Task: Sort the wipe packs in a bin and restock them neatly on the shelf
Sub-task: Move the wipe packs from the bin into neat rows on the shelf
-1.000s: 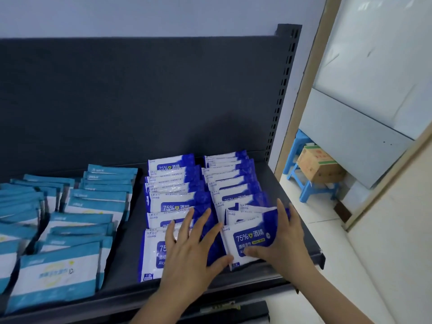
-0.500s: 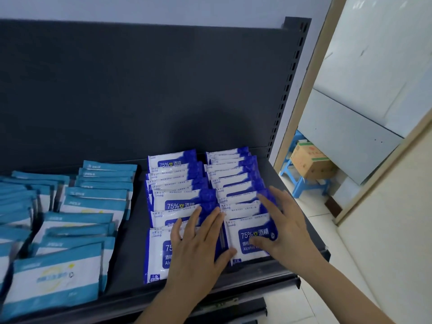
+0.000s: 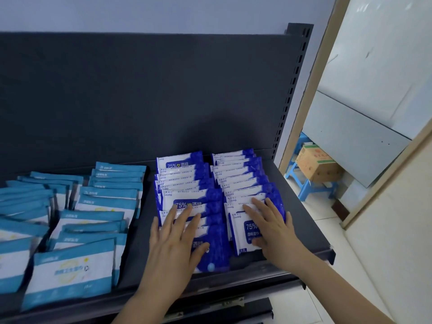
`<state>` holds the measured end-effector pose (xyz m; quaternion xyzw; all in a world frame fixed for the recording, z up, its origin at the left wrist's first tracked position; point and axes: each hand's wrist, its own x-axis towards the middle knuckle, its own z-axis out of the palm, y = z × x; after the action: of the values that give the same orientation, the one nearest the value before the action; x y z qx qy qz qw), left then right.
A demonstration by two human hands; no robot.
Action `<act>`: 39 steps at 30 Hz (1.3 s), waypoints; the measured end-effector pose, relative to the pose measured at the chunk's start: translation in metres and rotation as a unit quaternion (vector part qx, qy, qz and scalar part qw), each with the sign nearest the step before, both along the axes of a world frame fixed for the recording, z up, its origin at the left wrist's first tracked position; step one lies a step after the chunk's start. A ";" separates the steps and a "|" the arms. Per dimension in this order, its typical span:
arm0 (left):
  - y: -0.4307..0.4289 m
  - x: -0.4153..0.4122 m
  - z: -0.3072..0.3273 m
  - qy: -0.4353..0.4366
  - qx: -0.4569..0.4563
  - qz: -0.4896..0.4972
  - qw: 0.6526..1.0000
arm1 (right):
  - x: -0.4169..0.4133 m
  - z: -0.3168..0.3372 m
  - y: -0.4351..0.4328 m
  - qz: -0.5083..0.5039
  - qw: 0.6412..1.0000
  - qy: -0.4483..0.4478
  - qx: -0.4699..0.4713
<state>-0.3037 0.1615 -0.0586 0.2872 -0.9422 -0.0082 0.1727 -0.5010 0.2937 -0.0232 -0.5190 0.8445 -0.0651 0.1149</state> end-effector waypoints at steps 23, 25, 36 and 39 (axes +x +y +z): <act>-0.011 0.030 -0.010 0.093 0.078 -0.041 0.992 | 0.042 0.025 -0.111 -0.028 0.980 -0.085 -0.179; -0.012 0.030 -0.011 0.093 0.075 -0.043 0.992 | 0.042 0.029 -0.109 -0.052 0.965 -0.128 -0.224; -0.014 0.027 -0.008 0.076 -0.007 -0.028 0.997 | -0.016 0.064 -0.022 -0.061 0.893 -0.324 -0.307; -0.007 0.019 -0.007 0.105 -0.035 -0.058 0.992 | -0.032 0.049 0.008 -0.049 0.932 -0.299 -0.199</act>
<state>-0.2849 0.1545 -0.0654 0.2229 -0.9336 -0.0150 0.2801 -0.5331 0.3016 0.0253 -0.4461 0.7652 -0.3893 0.2529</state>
